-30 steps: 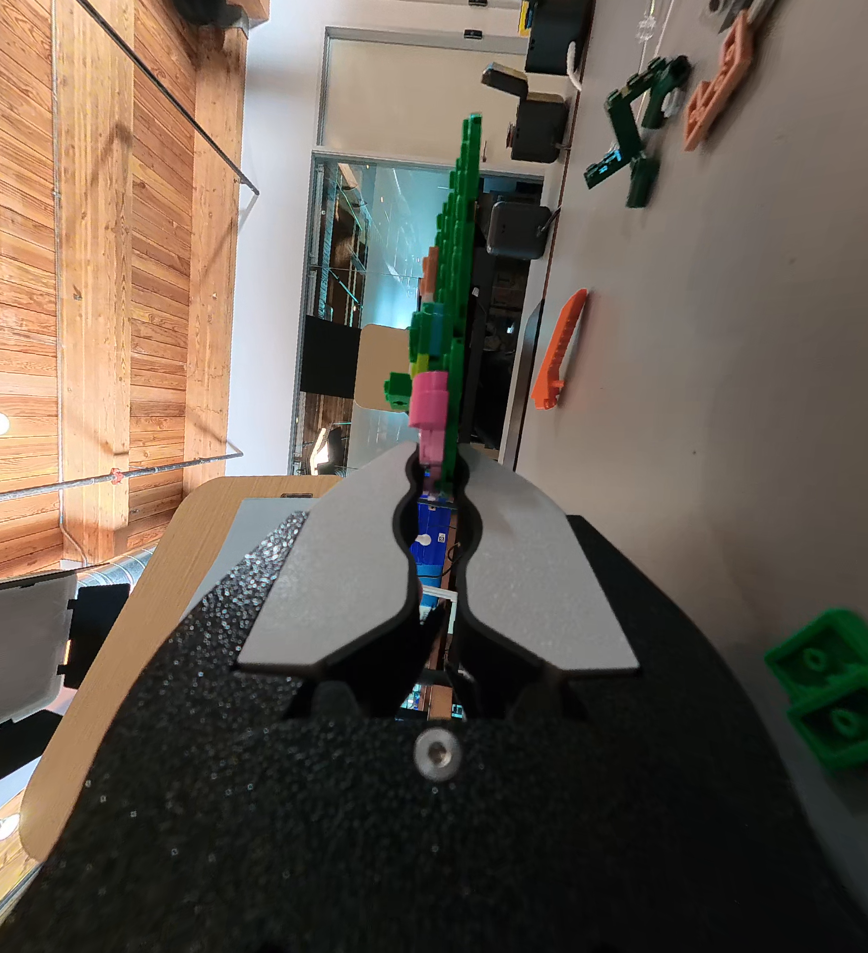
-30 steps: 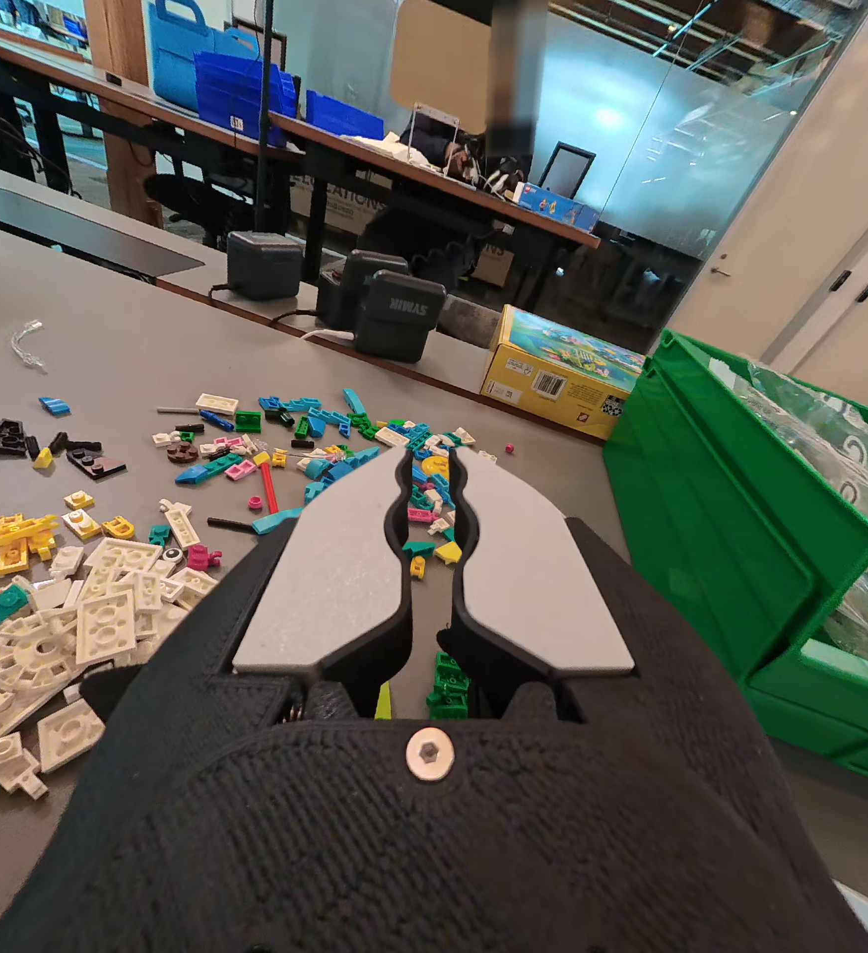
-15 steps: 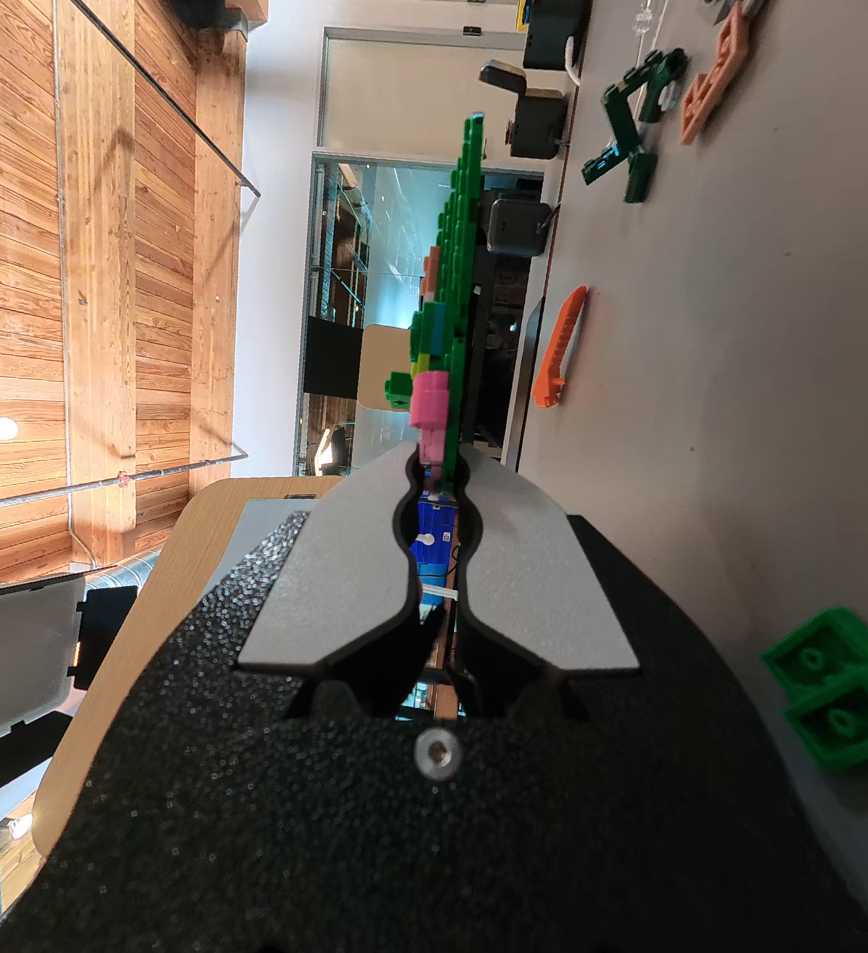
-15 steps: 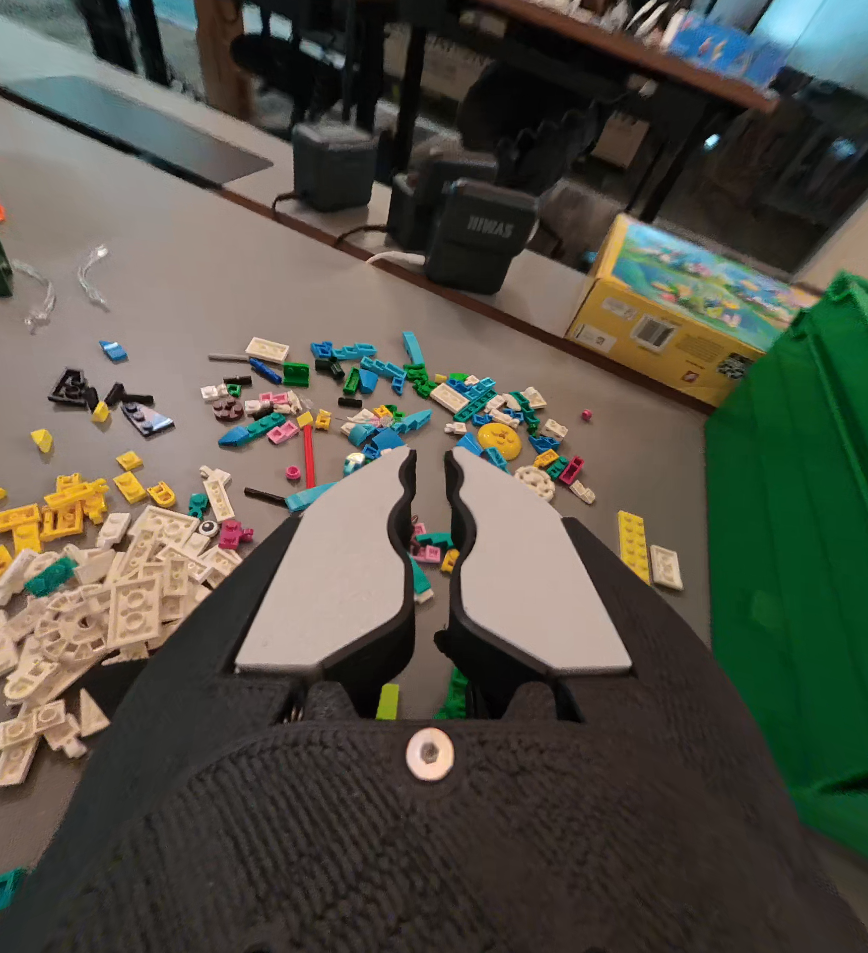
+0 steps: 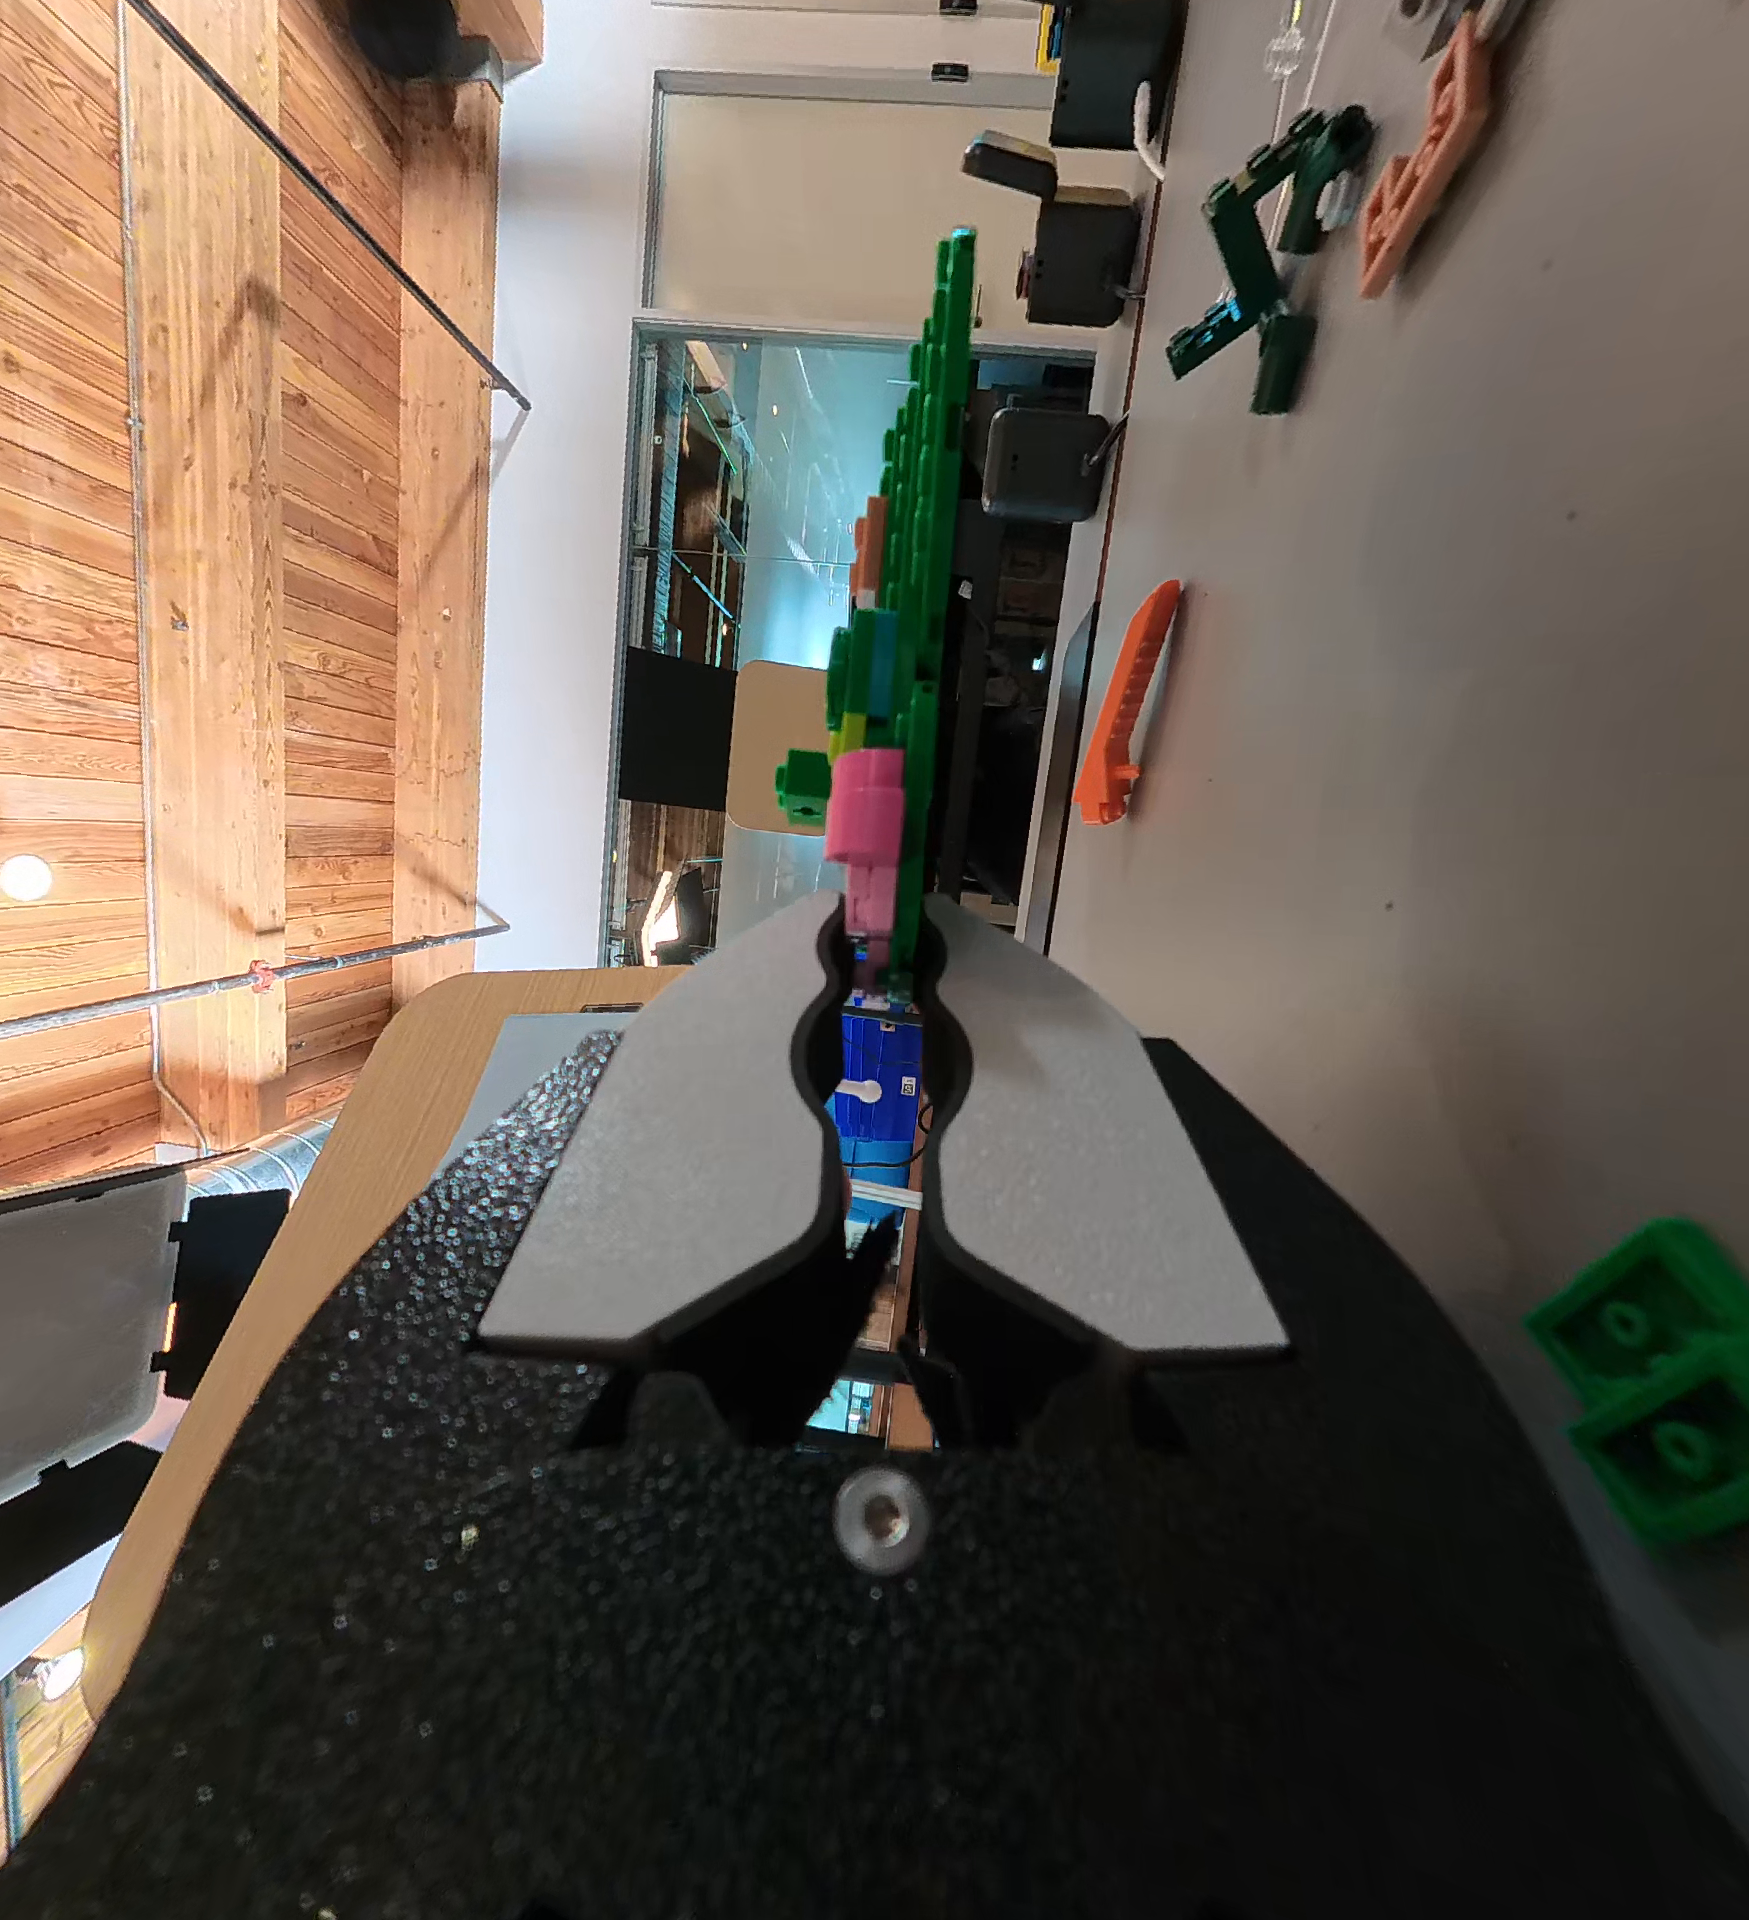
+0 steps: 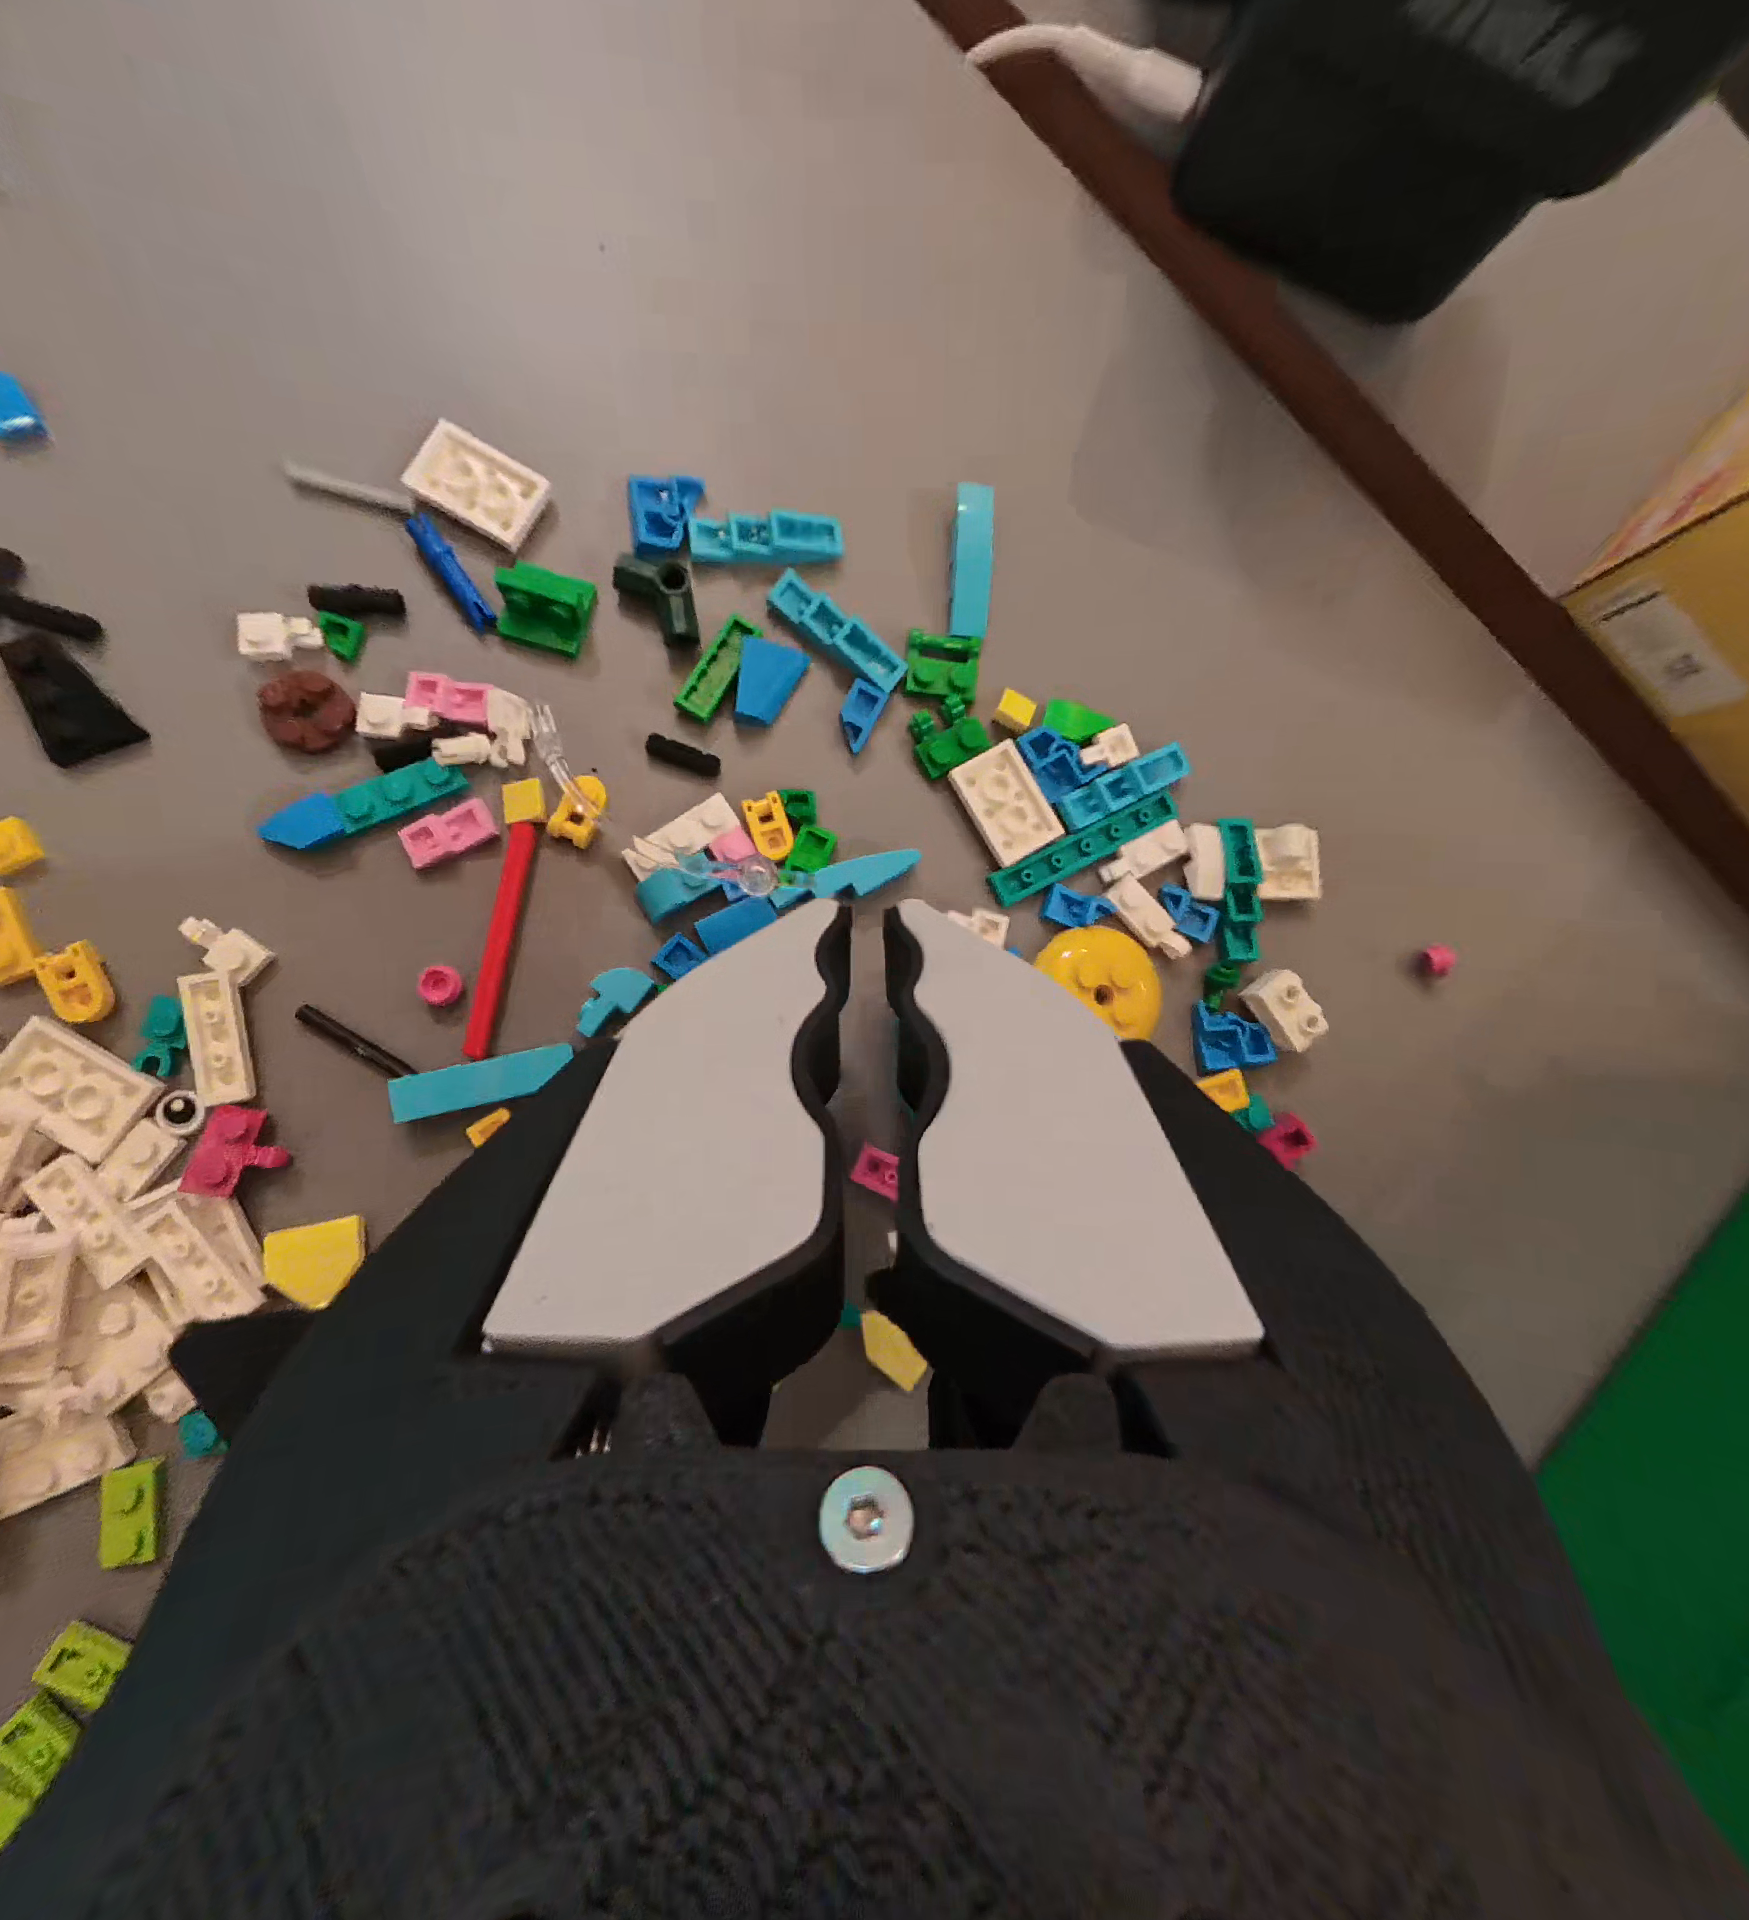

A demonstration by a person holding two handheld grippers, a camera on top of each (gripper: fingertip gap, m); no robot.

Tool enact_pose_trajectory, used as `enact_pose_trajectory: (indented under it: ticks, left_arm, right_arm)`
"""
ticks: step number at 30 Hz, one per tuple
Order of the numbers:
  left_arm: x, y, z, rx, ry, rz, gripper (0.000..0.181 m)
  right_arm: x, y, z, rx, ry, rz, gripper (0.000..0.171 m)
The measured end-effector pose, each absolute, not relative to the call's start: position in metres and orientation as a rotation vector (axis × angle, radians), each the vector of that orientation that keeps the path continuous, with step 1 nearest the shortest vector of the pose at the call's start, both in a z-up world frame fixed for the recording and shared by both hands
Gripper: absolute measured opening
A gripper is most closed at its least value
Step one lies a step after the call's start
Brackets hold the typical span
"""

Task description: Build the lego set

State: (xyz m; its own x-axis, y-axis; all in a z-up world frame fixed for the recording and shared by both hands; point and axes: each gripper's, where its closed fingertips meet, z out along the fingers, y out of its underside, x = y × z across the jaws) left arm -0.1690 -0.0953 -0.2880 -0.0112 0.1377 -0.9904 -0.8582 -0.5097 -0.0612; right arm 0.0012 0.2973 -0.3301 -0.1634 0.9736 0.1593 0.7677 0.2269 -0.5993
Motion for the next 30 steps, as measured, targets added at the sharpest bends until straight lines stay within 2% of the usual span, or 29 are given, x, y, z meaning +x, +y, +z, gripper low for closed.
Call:
enact_pose_trajectory:
  ticks: [9, 15, 30]
  left_arm:
    - [-0.167, -0.095, -0.288, -1.483, 0.79, 1.624, 0.009]
    - [-0.166, -0.094, -0.288, -1.48, 0.795, 1.623, 0.009]
    - [-0.166, -0.094, -0.288, -1.483, 0.798, 1.622, 0.009]
  right_arm:
    - [-0.017, 0.306, -0.345, -1.615, -2.058, 0.423, 0.005]
    - [-0.005, 0.367, -0.332, -1.81, -1.783, 0.241, 0.002]
    - [-0.003, 0.386, -0.344, -2.137, -1.683, 0.345, 0.004]
